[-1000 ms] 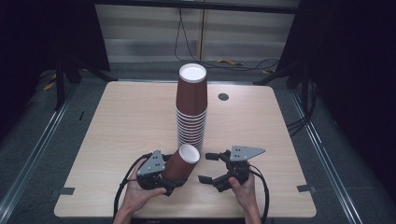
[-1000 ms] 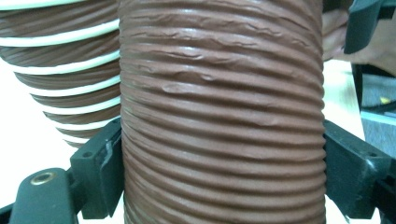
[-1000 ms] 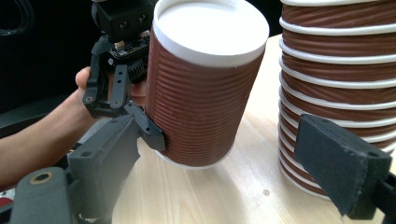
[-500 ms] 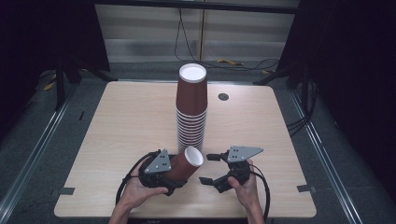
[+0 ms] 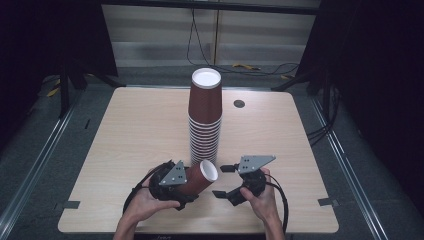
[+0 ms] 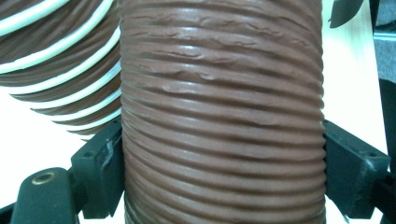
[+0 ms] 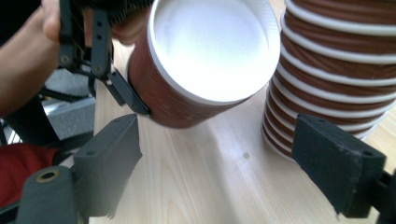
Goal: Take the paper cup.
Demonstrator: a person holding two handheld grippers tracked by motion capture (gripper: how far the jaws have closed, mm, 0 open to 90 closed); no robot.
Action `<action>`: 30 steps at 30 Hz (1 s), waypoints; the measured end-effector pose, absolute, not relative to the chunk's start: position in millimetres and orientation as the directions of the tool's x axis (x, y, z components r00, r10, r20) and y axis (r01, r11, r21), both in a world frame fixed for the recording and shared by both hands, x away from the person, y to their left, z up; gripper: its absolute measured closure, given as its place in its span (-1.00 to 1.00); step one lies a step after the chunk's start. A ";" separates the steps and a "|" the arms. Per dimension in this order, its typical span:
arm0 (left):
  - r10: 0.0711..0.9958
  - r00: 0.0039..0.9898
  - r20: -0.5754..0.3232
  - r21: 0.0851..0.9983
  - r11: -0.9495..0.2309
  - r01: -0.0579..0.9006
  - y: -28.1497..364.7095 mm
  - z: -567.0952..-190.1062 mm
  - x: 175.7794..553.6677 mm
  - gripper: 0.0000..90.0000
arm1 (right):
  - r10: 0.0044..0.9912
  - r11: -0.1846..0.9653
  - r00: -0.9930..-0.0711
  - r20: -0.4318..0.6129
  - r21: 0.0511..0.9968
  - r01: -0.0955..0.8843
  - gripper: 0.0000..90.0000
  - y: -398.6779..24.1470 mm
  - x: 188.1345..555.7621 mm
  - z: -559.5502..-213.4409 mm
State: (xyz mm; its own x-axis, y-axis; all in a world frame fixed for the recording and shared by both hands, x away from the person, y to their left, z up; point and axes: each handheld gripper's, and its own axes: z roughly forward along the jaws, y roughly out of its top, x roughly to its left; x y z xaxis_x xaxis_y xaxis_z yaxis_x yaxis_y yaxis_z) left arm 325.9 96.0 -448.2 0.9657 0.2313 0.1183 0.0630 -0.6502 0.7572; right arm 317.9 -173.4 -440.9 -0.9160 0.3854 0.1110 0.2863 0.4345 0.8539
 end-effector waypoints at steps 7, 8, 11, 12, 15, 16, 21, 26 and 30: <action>0.214 0.967 0.137 0.727 -0.685 0.049 92.0 -447.0 326.3 -0.68 | 0.369 0.489 -0.921 0.125 0.817 0.306 -0.65 -171.0 322.5 -441.1; 0.209 0.968 0.142 0.723 -0.690 0.043 91.6 -446.6 326.3 -0.68 | 0.368 0.495 -0.921 0.125 0.812 0.308 -0.65 -170.8 323.6 -441.1; 0.200 0.970 0.141 0.701 -0.712 0.045 89.3 -447.1 326.5 -0.68 | 0.370 0.508 -0.921 0.122 0.803 0.311 -0.65 -170.3 324.0 -441.0; 0.200 0.970 0.141 0.701 -0.712 0.045 89.3 -447.1 326.5 -0.68 | 0.370 0.508 -0.921 0.122 0.803 0.311 -0.65 -170.3 324.0 -441.0; 0.190 0.972 0.136 0.688 -0.725 0.045 88.0 -447.2 327.3 -0.68 | 0.356 0.525 -0.927 0.117 0.796 0.302 -0.64 -168.2 324.5 -438.7; 0.185 0.972 0.142 0.677 -0.735 0.041 87.4 -447.3 327.4 -0.68 | 0.349 0.528 -0.929 0.121 0.794 0.301 -0.61 -167.6 324.9 -437.9; 0.167 0.974 0.154 0.650 -0.760 0.028 82.8 -446.1 326.8 -0.68 | 0.317 0.573 -0.940 0.130 0.763 0.299 -0.52 -164.1 326.9 -436.6; 0.153 0.976 0.155 0.634 -0.773 0.021 78.4 -446.1 325.3 -0.68 | 0.314 0.592 -0.941 0.125 0.749 0.297 -0.59 -163.3 327.9 -436.2; 0.129 0.980 0.154 0.611 -0.792 0.008 73.9 -448.9 324.6 -0.68 | 0.307 0.611 -0.943 0.127 0.733 0.298 -0.60 -160.8 329.0 -437.2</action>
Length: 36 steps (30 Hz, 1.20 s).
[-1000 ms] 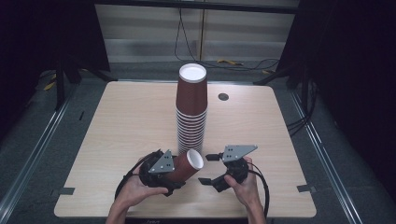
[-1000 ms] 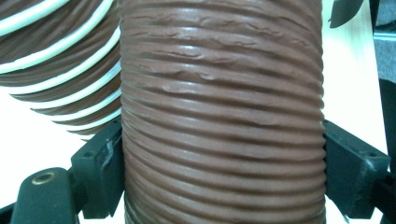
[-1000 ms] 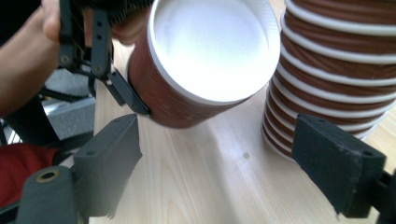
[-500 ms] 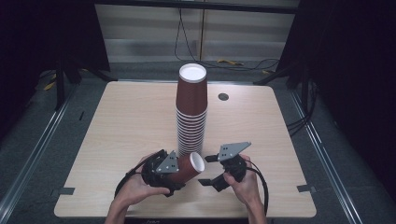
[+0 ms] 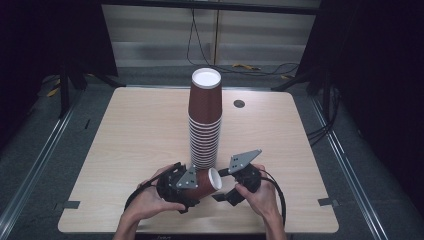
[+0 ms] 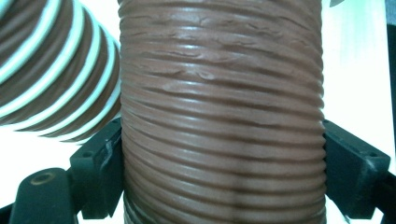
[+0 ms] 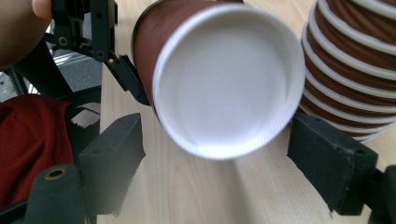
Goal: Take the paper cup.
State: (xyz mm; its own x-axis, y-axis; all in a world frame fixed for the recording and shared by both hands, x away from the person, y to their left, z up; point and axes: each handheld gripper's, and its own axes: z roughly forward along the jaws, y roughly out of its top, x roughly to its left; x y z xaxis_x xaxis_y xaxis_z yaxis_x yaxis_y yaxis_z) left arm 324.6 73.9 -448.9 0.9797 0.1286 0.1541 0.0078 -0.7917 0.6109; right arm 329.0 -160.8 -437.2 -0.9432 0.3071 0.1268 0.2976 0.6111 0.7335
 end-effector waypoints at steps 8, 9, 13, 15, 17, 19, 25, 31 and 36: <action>0.089 0.984 0.156 0.588 -0.808 -0.020 67.7 -450.9 322.5 -0.68 | 0.277 0.635 -0.950 0.141 0.716 0.291 -0.60 -153.1 332.3 -437.0; 0.088 0.983 0.160 0.587 -0.810 -0.023 67.1 -451.1 322.2 -0.68 | 0.270 0.650 -0.951 0.149 0.701 0.294 -0.61 -150.8 333.8 -436.7; 0.088 0.985 0.147 0.588 -0.809 -0.016 65.6 -452.0 320.6 -0.68 | 0.252 0.666 -0.956 0.152 0.689 0.285 -0.63 -146.4 335.0 -436.4; 0.077 0.985 0.153 0.575 -0.818 -0.025 65.4 -451.6 320.7 -0.68 | 0.241 0.688 -0.959 0.150 0.671 0.278 -0.63 -142.2 336.5 -436.8; 0.073 0.985 0.156 0.570 -0.821 -0.030 65.4 -451.3 320.7 -0.68 | 0.244 0.688 -0.958 0.151 0.669 0.280 -0.63 -141.2 336.9 -436.9; 0.065 0.985 0.157 0.562 -0.826 -0.035 64.7 -450.9 320.1 -0.68 | 0.234 0.688 -0.960 0.152 0.672 0.274 -0.63 -138.4 337.6 -436.2; 0.049 0.985 0.163 0.554 -0.831 -0.050 64.2 -450.9 319.5 -0.68 | 0.208 0.688 -0.966 0.155 0.678 0.257 -0.62 -133.2 339.5 -436.1; 0.040 0.986 0.162 0.554 -0.830 -0.058 65.1 -451.7 319.1 -0.68 | 0.189 0.690 -0.967 0.170 0.677 0.254 -0.56 -129.6 339.1 -437.1; 0.051 0.987 0.151 0.572 -0.819 -0.045 65.0 -452.3 317.5 -0.68 | 0.183 0.700 -0.968 0.170 0.669 0.249 -0.55 -129.3 338.9 -436.0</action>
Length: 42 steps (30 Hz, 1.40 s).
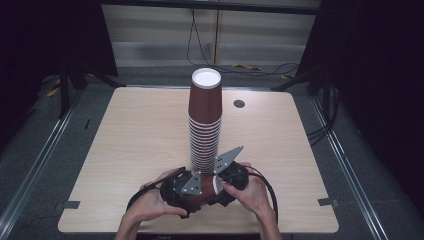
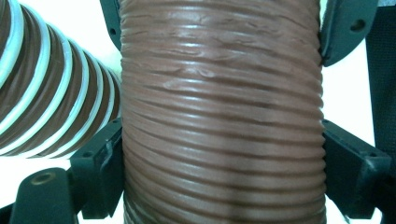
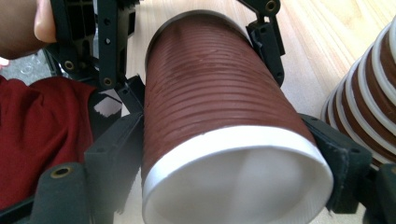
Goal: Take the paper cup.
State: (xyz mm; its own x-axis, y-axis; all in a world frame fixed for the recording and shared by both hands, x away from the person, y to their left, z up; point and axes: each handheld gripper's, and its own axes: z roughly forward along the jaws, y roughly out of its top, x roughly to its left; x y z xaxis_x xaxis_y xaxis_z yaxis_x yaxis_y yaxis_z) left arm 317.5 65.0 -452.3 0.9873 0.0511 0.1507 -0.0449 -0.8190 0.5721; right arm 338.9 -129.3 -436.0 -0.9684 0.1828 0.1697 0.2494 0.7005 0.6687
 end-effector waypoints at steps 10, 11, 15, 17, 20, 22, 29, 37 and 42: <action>0.052 0.988 0.147 0.612 -0.790 -0.049 68.9 -451.6 316.3 -0.70 | 0.170 0.698 -0.971 0.168 0.675 0.239 -0.51 -131.2 339.2 -434.6; 0.041 0.986 0.161 0.609 -0.791 -0.067 70.2 -450.1 316.9 -0.71 | 0.168 0.696 -0.972 0.163 0.679 0.234 -0.51 -132.2 339.0 -433.7; 0.043 0.984 0.174 0.638 -0.766 -0.079 73.1 -448.5 316.0 -0.73 | 0.161 0.681 -0.975 0.156 0.697 0.224 -0.50 -133.7 338.4 -431.3; 0.044 0.984 0.172 0.640 -0.764 -0.078 73.8 -448.2 315.9 -0.74 | 0.160 0.680 -0.974 0.159 0.698 0.225 -0.50 -133.8 338.4 -430.8; 0.045 0.984 0.173 0.654 -0.753 -0.081 75.5 -447.8 316.3 -0.74 | 0.165 0.683 -0.974 0.155 0.695 0.226 -0.50 -133.9 338.0 -430.4; 0.046 0.984 0.169 0.663 -0.745 -0.079 76.6 -447.4 316.9 -0.74 | 0.162 0.682 -0.973 0.162 0.695 0.229 -0.50 -134.2 338.2 -430.8; 0.057 0.986 0.156 0.720 -0.689 -0.075 84.2 -447.0 317.9 -0.73 | 0.154 0.667 -0.974 0.164 0.710 0.225 -0.50 -135.3 338.5 -430.9; 0.048 0.991 0.128 0.754 -0.653 -0.065 88.7 -447.6 320.1 -0.72 | 0.156 0.671 -0.973 0.172 0.704 0.232 -0.49 -136.1 338.4 -429.9; 0.040 0.989 0.142 0.757 -0.648 -0.083 89.9 -446.2 320.7 -0.72 | 0.155 0.668 -0.974 0.166 0.709 0.227 -0.49 -136.5 338.1 -429.3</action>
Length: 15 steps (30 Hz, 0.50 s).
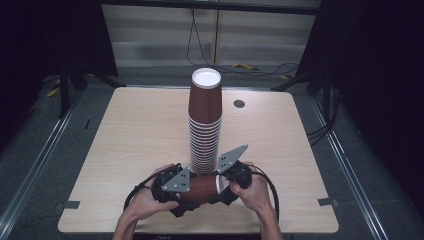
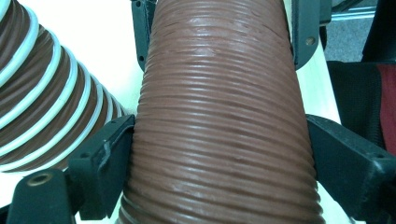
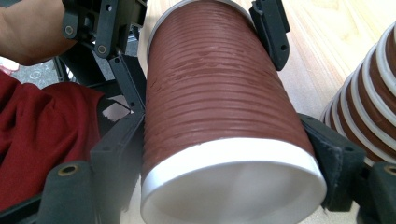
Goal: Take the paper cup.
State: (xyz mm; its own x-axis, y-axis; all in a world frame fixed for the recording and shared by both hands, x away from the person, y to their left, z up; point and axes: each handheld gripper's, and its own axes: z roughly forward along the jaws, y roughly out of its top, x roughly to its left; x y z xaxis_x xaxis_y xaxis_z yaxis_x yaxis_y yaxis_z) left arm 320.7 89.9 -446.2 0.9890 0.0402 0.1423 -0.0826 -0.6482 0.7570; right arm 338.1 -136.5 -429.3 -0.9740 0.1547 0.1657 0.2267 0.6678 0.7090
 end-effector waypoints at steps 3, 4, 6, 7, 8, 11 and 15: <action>0.041 0.993 0.113 0.798 -0.598 -0.066 93.2 -443.5 323.1 -0.70 | 0.155 0.681 -0.975 0.159 0.697 0.222 -0.49 -135.5 338.0 -429.0; 0.041 0.993 0.113 0.798 -0.598 -0.066 93.2 -443.5 323.1 -0.64 | 0.155 0.681 -0.975 0.159 0.697 0.222 -0.49 -135.5 338.0 -429.0; 0.070 0.989 0.127 0.865 -0.496 -0.076 105.1 -434.4 323.0 -0.62 | 0.164 0.693 -0.972 0.166 0.683 0.233 -0.49 -136.7 338.1 -432.0; 0.081 0.989 0.122 0.876 -0.478 -0.069 109.5 -431.8 323.2 -0.65 | 0.158 0.677 -0.973 0.171 0.698 0.233 -0.49 -138.8 338.3 -432.8; 0.081 0.989 0.122 0.876 -0.478 -0.069 109.5 -431.8 323.2 -0.65 | 0.158 0.677 -0.973 0.171 0.698 0.233 -0.49 -138.8 338.3 -432.8; 0.100 0.989 0.111 0.901 -0.431 -0.057 122.1 -427.1 323.9 -0.65 | 0.180 0.655 -0.971 0.160 0.716 0.240 -0.49 -145.9 338.5 -431.0; 0.123 0.987 0.101 0.911 -0.411 -0.042 126.1 -429.0 322.9 -0.65 | 0.201 0.642 -0.967 0.158 0.725 0.252 -0.50 -150.3 338.6 -430.7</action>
